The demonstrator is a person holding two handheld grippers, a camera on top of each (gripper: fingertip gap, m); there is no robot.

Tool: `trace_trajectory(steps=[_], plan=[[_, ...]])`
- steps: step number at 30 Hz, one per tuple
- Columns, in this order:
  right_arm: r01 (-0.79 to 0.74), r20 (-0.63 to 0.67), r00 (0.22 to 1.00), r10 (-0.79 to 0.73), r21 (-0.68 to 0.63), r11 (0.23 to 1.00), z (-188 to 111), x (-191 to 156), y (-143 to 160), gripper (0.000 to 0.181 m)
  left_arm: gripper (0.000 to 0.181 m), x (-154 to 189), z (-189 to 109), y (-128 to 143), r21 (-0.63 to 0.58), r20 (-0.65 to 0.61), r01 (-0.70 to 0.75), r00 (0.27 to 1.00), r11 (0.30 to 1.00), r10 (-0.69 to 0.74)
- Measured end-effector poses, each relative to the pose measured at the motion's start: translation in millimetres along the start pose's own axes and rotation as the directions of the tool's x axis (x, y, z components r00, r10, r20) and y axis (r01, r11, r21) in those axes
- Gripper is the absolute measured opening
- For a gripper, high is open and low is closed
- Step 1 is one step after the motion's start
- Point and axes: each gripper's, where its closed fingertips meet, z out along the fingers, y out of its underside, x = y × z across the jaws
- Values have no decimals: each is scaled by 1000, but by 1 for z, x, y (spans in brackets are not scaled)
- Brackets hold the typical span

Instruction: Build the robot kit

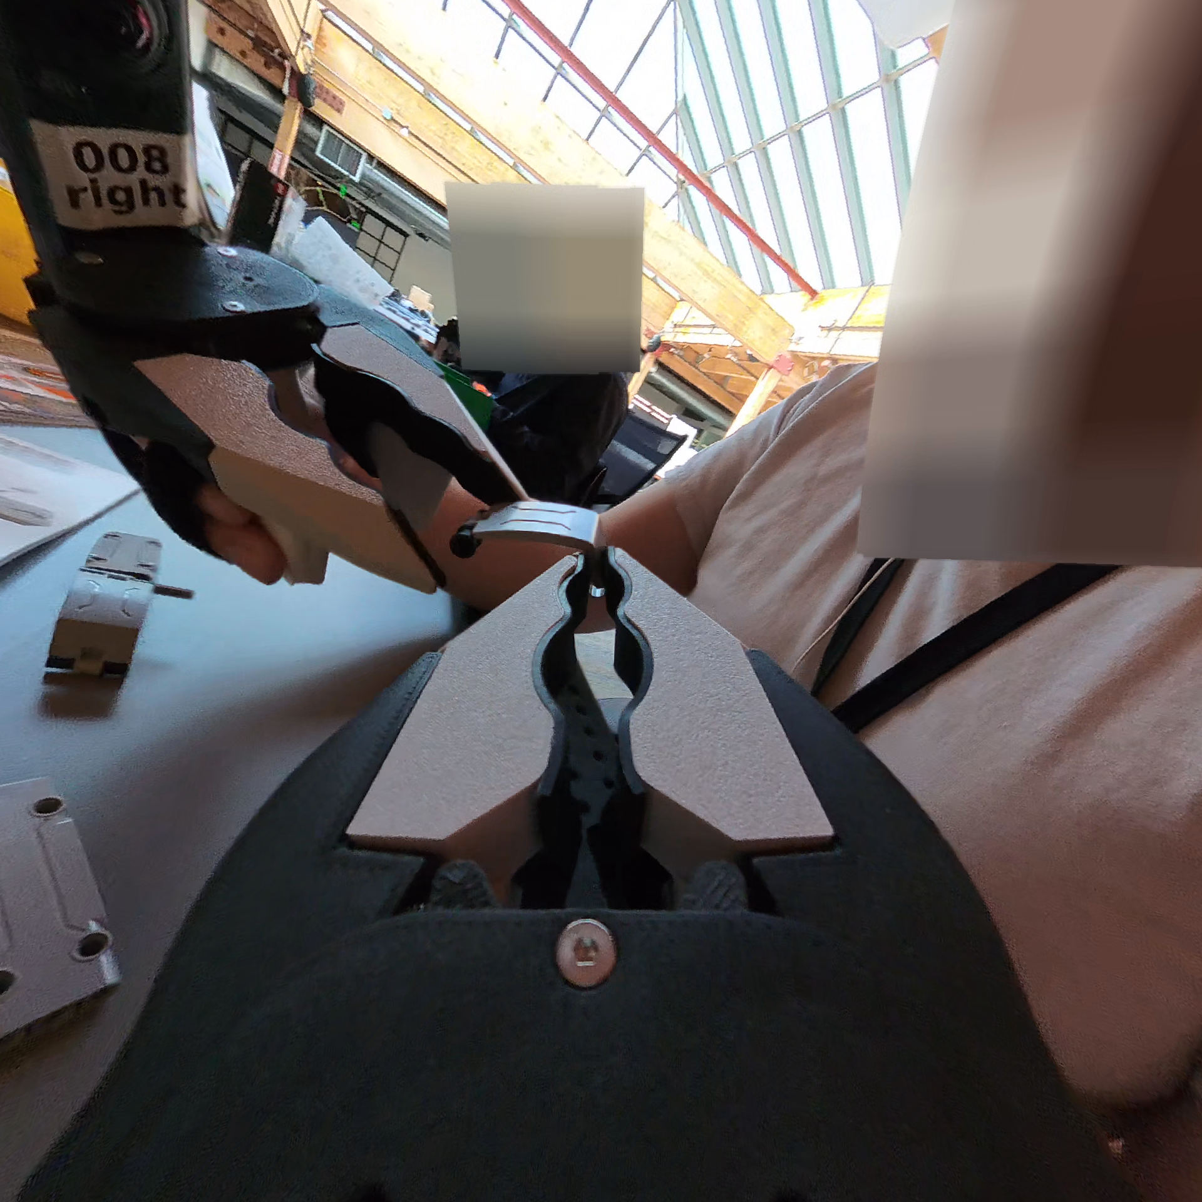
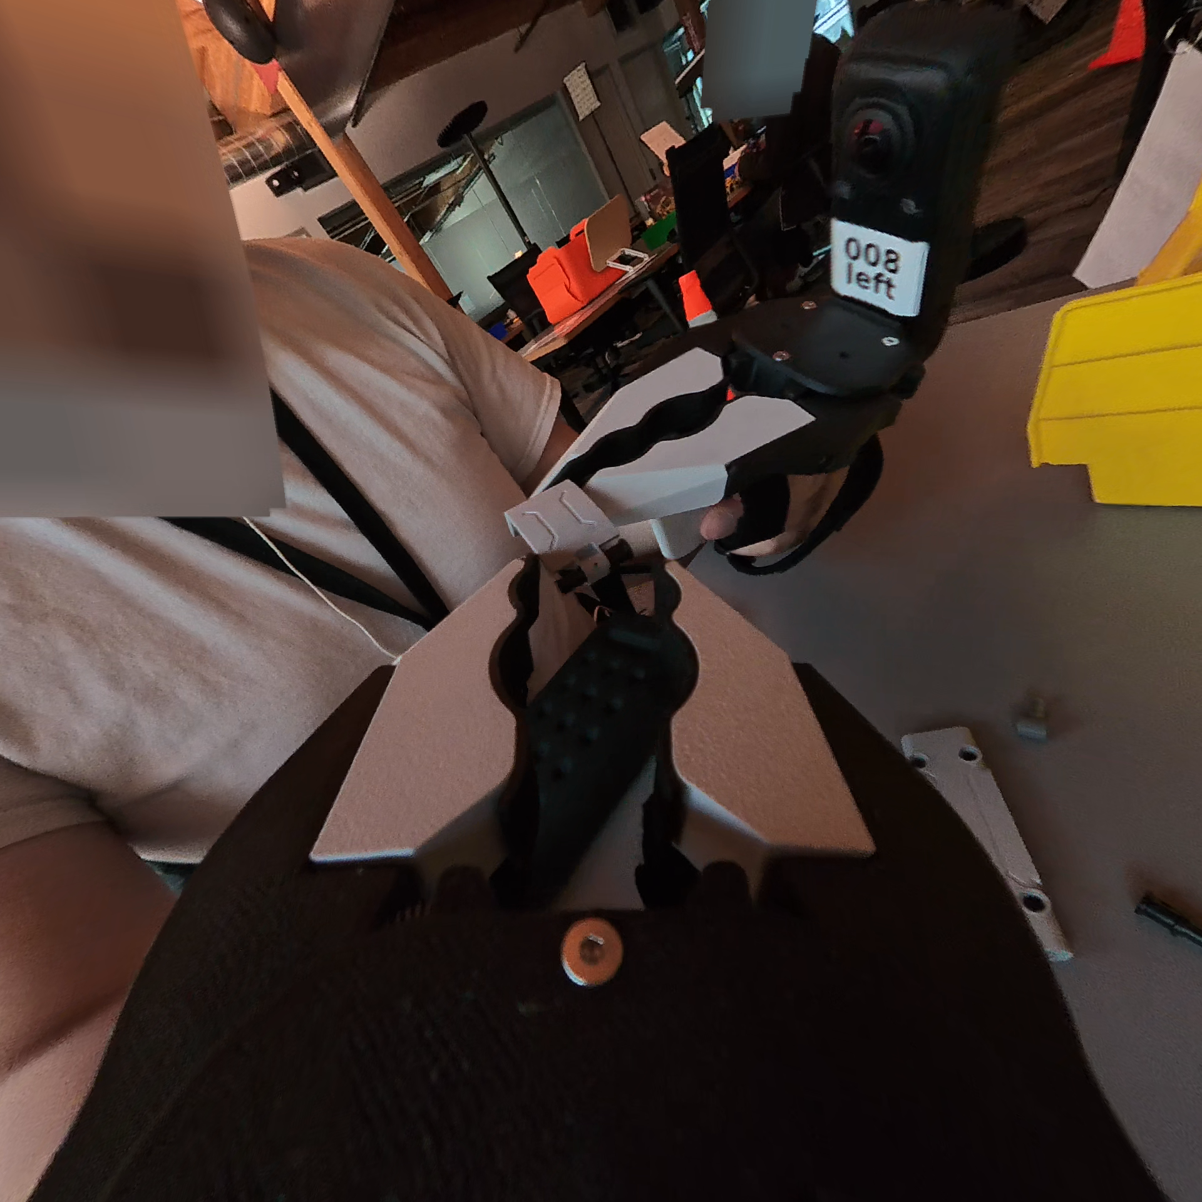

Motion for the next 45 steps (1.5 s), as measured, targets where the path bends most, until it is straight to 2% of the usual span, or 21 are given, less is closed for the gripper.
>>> trace_trajectory(steps=[3,5,7,10,12,14,16,20,22,26,31,35,43,45], plan=[[-2,-92,996,9,73,997,-11,12,-10,44,2,-1,-3,-7,22,46,-78,996,997,77],[-12,-189,981,46,180,984,-24,23,-25,50,2,-10,-9,-14,54,131,-125,984,991,118],[6,-300,950,90,305,952,-42,34,-38,48,1,-24,-17,-19,72,233,-155,963,985,135],[-44,-360,911,203,403,914,-58,41,-37,36,1,-30,-25,-24,107,297,-186,943,977,147],[-79,-321,923,212,381,921,-50,31,-29,26,1,-35,-28,-26,111,344,-219,924,969,169],[-108,-298,934,198,294,950,-32,21,-16,25,2,-38,-26,-24,102,351,-220,920,970,171],[-84,-343,924,169,249,965,-20,23,-8,27,2,-40,-22,-21,89,347,-205,924,975,163],[-93,-338,916,215,341,935,-15,25,-12,16,1,-48,-19,-15,53,374,-196,913,979,162],[-111,-326,917,231,348,931,-15,25,-10,7,1,-52,-18,-13,42,386,-188,909,981,157],[-96,-383,896,224,324,941,-21,31,-4,2,3,-59,-19,-9,41,394,-135,913,990,108],[-74,-392,897,203,319,945,-22,30,-4,2,3,-60,-18,-10,50,378,-121,921,991,93],[-95,-320,925,206,330,939,-16,22,-4,3,3,-51,-15,-8,17,313,-98,946,995,88],[-145,-289,919,267,382,913,-16,31,-4,10,2,-58,-17,-5,-77,369,-133,917,988,153],[-101,-334,914,229,360,927,-16,33,-4,9,2,-60,-19,-6,-77,386,-148,907,986,167]])
